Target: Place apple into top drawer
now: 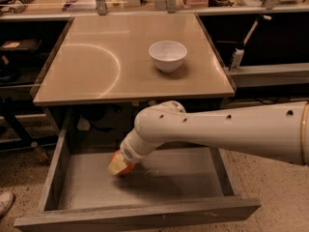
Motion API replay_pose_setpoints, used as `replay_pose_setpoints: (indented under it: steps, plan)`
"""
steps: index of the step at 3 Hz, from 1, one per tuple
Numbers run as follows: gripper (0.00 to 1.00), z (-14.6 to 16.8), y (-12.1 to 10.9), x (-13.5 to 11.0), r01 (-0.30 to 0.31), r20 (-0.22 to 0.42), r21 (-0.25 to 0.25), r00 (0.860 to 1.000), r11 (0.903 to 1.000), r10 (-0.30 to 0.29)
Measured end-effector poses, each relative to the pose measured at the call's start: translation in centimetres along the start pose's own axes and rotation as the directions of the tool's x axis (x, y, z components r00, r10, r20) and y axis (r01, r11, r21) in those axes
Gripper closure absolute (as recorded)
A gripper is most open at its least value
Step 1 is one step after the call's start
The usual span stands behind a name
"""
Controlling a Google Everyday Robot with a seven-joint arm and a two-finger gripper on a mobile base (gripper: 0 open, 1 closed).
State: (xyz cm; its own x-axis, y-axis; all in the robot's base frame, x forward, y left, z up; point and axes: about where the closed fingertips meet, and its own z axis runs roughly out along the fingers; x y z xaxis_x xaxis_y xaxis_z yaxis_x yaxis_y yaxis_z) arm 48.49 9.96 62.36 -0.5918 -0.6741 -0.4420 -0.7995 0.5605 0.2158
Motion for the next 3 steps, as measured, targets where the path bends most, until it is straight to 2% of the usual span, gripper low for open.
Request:
replay_pose_setpoints:
  steps: [1,2,3]
  plan:
    - [0.11,0.00,0.00,0.00,0.000,0.000,0.000,1.000,1.0000,0.000]
    - [0.00,0.00,0.00,0.00,0.000,0.000,0.000,1.000,1.0000,0.000]
    - [0.00,0.00,0.00,0.00,0.000,0.000,0.000,1.000,1.0000,0.000]
